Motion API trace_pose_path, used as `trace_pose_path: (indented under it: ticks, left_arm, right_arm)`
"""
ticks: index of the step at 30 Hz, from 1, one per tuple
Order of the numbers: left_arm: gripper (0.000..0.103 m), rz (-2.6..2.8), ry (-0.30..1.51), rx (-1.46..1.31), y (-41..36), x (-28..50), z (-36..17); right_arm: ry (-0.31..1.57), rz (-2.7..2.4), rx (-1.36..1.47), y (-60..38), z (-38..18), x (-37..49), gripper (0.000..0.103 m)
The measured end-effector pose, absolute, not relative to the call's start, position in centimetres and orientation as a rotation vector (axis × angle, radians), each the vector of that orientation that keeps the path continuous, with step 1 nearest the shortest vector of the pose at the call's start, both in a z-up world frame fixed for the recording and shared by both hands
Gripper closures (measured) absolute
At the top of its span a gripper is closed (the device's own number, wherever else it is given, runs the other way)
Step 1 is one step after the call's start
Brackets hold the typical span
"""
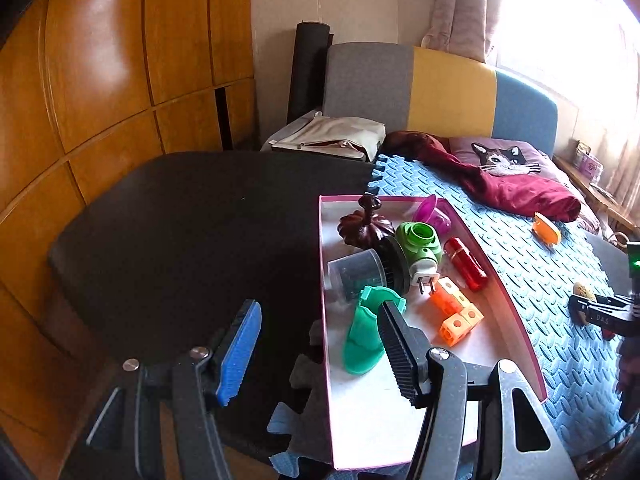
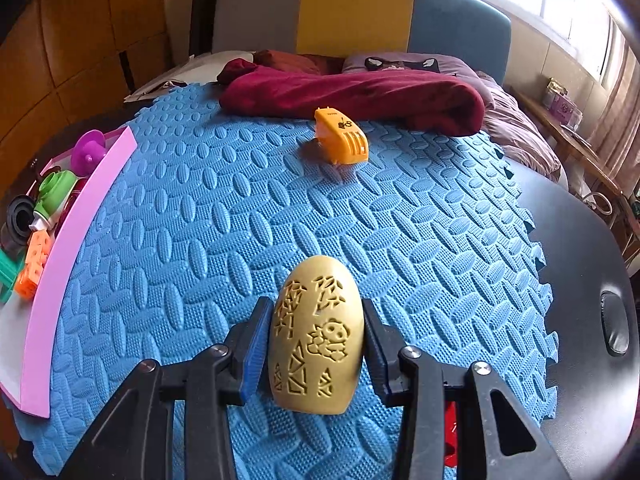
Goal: Organize rigid objects
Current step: 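Lift the yellow oval block and carry it toward the tray with right gripper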
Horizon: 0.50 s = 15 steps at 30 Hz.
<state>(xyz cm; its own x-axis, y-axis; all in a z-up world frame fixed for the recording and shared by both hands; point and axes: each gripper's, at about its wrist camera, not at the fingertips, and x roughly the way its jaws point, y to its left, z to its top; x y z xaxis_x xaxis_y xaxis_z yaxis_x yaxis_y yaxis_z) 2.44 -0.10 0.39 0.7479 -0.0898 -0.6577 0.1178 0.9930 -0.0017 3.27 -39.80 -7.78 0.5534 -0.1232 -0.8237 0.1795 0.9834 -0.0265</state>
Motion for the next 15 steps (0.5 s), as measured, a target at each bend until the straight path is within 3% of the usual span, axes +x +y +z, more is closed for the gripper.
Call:
trace_pose_path:
  ticks: [15]
  left_arm:
    - [0.041, -0.049, 0.716, 0.001, 1.8, 2.6, 0.7]
  right_arm:
    - [0.957, -0.191, 0.030, -39.2, -7.7, 3.1, 0.060]
